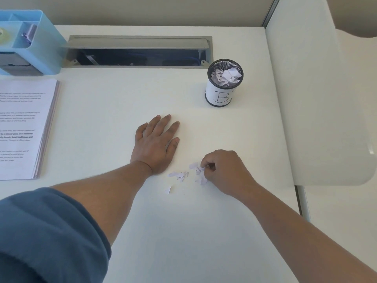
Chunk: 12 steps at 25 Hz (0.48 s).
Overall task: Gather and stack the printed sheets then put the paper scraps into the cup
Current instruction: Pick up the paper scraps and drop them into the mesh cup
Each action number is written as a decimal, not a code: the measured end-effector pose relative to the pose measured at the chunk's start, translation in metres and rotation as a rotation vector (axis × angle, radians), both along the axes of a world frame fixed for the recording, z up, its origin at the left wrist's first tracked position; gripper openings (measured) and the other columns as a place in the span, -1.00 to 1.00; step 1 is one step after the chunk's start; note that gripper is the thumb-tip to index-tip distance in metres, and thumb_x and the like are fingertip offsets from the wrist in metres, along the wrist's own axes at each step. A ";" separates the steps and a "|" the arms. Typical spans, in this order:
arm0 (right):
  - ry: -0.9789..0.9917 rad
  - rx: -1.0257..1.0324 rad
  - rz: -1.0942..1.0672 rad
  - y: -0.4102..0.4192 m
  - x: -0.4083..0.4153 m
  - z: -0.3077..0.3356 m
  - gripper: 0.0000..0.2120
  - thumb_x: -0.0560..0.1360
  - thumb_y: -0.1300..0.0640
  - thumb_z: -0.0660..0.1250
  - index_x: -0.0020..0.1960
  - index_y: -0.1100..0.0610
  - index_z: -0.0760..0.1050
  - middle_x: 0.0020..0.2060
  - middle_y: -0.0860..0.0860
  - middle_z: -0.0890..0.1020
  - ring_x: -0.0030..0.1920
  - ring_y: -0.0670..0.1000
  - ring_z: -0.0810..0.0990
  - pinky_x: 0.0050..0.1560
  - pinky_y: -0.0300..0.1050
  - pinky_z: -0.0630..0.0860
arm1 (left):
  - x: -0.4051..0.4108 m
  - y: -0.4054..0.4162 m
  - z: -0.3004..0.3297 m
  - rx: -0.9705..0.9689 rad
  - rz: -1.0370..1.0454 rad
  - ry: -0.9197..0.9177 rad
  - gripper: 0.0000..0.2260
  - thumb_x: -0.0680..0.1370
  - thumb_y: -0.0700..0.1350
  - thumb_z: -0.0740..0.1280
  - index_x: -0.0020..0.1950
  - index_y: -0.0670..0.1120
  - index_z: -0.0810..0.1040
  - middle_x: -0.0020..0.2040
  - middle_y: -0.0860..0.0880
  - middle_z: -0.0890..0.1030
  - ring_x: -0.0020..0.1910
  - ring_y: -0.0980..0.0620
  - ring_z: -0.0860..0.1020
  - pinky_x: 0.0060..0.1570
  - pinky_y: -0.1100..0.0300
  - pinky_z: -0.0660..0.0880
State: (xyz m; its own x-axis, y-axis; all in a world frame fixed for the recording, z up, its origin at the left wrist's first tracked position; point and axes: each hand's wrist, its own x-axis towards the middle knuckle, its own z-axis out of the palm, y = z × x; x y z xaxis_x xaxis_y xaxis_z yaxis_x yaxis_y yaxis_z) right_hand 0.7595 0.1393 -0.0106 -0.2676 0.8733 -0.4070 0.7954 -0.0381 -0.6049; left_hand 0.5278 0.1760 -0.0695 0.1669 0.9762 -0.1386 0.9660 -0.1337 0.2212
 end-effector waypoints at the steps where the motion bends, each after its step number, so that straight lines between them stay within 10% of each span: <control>1: 0.040 -0.018 -0.053 0.006 0.004 0.005 -0.82 0.47 0.28 0.31 -0.15 0.08 0.66 -0.26 -0.05 0.65 -0.31 -0.03 0.53 -0.32 -0.20 0.44 | 0.000 0.000 0.000 0.003 0.000 0.003 -0.50 0.69 0.18 -0.06 0.64 0.17 0.20 0.68 0.09 0.10 0.66 -0.02 -0.01 0.58 0.00 -0.13; 12: 0.243 0.408 -0.382 0.139 0.029 0.069 -0.91 0.46 0.20 0.44 -0.11 0.06 0.71 -0.29 -0.06 0.68 -0.35 -0.15 0.50 -0.27 -0.32 0.42 | -0.002 0.000 -0.001 0.004 -0.006 0.002 -0.50 0.69 0.19 -0.07 0.64 0.18 0.20 0.68 0.10 0.10 0.66 -0.03 -0.02 0.57 0.02 -0.17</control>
State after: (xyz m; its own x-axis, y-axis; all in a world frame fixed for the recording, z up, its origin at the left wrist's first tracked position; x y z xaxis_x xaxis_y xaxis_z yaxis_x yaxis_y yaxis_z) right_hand 0.7886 0.2788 0.0581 0.0525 0.9985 0.0144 0.6084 -0.0206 -0.7933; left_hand 0.5262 0.1764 -0.0703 0.1726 0.9757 -0.1346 0.9656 -0.1407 0.2188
